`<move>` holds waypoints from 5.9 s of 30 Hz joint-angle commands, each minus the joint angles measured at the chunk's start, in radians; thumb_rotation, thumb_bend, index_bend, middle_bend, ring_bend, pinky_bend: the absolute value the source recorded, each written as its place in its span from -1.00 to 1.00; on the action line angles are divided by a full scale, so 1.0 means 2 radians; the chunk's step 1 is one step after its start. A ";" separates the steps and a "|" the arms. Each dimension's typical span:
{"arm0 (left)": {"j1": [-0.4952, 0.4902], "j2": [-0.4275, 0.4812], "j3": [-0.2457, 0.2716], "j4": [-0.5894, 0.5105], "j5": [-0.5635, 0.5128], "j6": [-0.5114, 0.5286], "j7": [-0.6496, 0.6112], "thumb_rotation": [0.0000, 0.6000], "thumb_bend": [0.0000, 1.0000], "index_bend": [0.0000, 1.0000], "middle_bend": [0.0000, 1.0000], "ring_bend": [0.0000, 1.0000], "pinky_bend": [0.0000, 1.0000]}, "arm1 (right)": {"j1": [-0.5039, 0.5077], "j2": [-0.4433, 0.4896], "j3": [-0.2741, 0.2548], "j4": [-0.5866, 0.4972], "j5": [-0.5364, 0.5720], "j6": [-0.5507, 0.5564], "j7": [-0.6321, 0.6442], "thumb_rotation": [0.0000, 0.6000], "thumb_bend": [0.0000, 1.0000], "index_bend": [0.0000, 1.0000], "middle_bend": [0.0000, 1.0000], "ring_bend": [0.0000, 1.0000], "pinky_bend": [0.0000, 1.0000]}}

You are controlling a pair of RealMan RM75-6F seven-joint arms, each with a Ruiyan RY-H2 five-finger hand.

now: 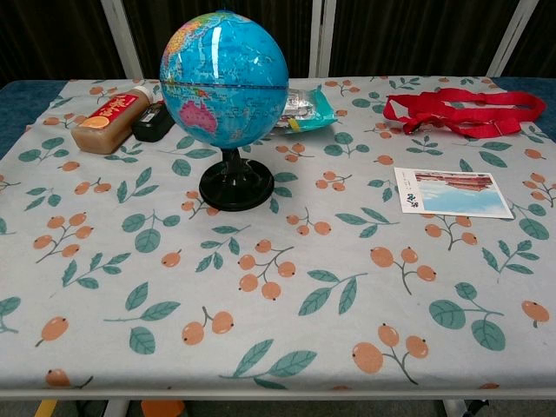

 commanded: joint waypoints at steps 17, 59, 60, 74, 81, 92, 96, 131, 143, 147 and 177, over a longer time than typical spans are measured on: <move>-0.052 0.008 -0.017 -0.035 0.057 -0.025 0.013 1.00 -0.99 -0.93 -0.99 -1.00 -0.79 | -0.001 0.001 -0.007 0.004 0.002 -0.009 -0.009 1.00 -0.67 -1.00 -1.00 -1.00 -1.00; -0.233 -0.123 -0.041 -0.027 0.064 -0.169 0.069 1.00 -0.99 -0.93 -0.96 -1.00 -0.78 | -0.002 -0.004 -0.007 0.031 0.014 -0.016 0.018 1.00 -0.67 -1.00 -1.00 -1.00 -1.00; -0.233 -0.123 -0.040 -0.027 0.063 -0.168 0.068 1.00 -0.99 -0.93 -0.96 -1.00 -0.78 | -0.002 -0.004 -0.007 0.031 0.014 -0.016 0.018 1.00 -0.67 -1.00 -1.00 -1.00 -1.00; -0.230 -0.120 -0.032 -0.019 0.040 -0.163 0.068 1.00 -0.99 -0.93 -0.95 -1.00 -0.78 | -0.002 -0.005 -0.006 0.034 0.016 -0.016 0.019 1.00 -0.67 -1.00 -1.00 -1.00 -1.00; -0.201 -0.093 -0.026 -0.016 0.012 -0.136 0.068 1.00 -0.99 -0.93 -0.95 -1.00 -0.78 | -0.003 -0.005 -0.006 0.032 0.015 -0.015 0.017 1.00 -0.67 -1.00 -1.00 -1.00 -1.00; -0.185 -0.068 -0.028 -0.026 0.024 -0.102 0.045 1.00 -0.99 -0.93 -0.95 -1.00 -0.78 | -0.001 -0.007 -0.006 0.028 0.014 -0.017 0.009 1.00 -0.66 -1.00 -1.00 -1.00 -1.00; -0.201 -0.078 -0.027 -0.033 0.047 -0.113 0.057 1.00 -0.99 -0.93 -0.92 -1.00 -0.78 | -0.001 -0.007 -0.006 0.029 0.016 -0.018 0.010 1.00 -0.67 -1.00 -1.00 -1.00 -1.00; -0.248 -0.113 -0.036 -0.024 0.022 -0.161 0.076 1.00 -0.99 -0.93 -0.86 -1.00 -0.78 | -0.002 -0.007 -0.005 0.034 0.022 -0.021 0.023 1.00 -0.66 -1.00 -1.00 -1.00 -1.00; -0.202 -0.063 -0.029 -0.018 -0.015 -0.123 0.057 1.00 -0.99 -0.92 -0.85 -1.00 -0.78 | -0.002 -0.007 -0.005 0.033 0.023 -0.021 0.020 1.00 -0.66 -1.00 -1.00 -1.00 -1.00; -0.195 -0.056 -0.030 -0.021 -0.010 -0.109 0.051 1.00 -0.99 -0.92 -0.85 -1.00 -0.78 | -0.002 -0.007 -0.005 0.030 0.022 -0.022 0.017 1.00 -0.66 -1.00 -1.00 -1.00 -1.00; -0.260 -0.123 -0.039 -0.029 0.037 -0.164 0.078 1.00 -0.99 -0.92 -0.85 -1.00 -0.78 | -0.003 -0.005 -0.004 0.039 0.026 -0.020 0.036 1.00 -0.67 -1.00 -1.00 -1.00 -1.00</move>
